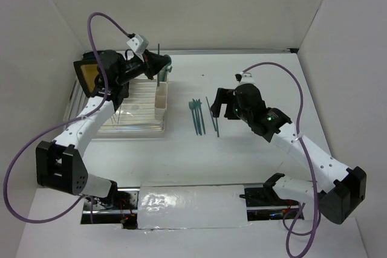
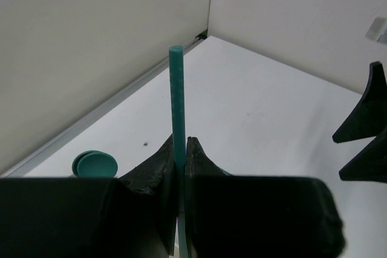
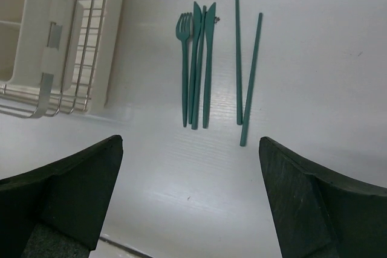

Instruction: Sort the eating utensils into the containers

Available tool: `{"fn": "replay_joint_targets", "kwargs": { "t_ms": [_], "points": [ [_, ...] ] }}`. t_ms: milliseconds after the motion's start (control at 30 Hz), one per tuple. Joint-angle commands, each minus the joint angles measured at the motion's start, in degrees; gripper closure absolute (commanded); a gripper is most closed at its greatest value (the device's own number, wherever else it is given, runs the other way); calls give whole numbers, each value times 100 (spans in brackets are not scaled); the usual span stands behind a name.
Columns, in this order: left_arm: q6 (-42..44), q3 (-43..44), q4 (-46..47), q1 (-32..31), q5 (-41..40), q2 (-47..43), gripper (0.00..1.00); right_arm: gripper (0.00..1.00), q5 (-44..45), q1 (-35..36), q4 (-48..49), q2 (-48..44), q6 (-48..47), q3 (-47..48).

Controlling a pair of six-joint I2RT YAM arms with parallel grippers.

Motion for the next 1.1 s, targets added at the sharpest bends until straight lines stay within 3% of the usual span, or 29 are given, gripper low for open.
{"fn": "replay_joint_targets", "kwargs": {
  "t_ms": [0, 500, 767, 800, 833, 933, 1067],
  "points": [
    [167, -136, 891, 71, 425, 124, 93, 0, 213, -140, 338, 211, 38, -72],
    [61, -918, 2227, 177, 399, 854, 88, 0, 37, -501, 1068, 1599, -58, -468],
    [193, -752, 1904, 177, 382, 1030, 80, 0, 116, -554, 1314, 2031, -41, -643],
    [176, -743, 1868, 168, 364, 1030, 76, 0, 116, -571, 1314, 2075, -50, -591],
    [150, -743, 1859, 168, 233, 1021, 61, 0, 116, -580, 1314, 2119, -50, -530],
    [184, -638, 1500, 177, -65, 934, 41, 0, 116, -580, 1314, 2233, -85, -416],
    [342, -445, 937, 186, -251, 504, 28, 0, 169, -580, 1383, 2260, -129, -362]
  ]
}}
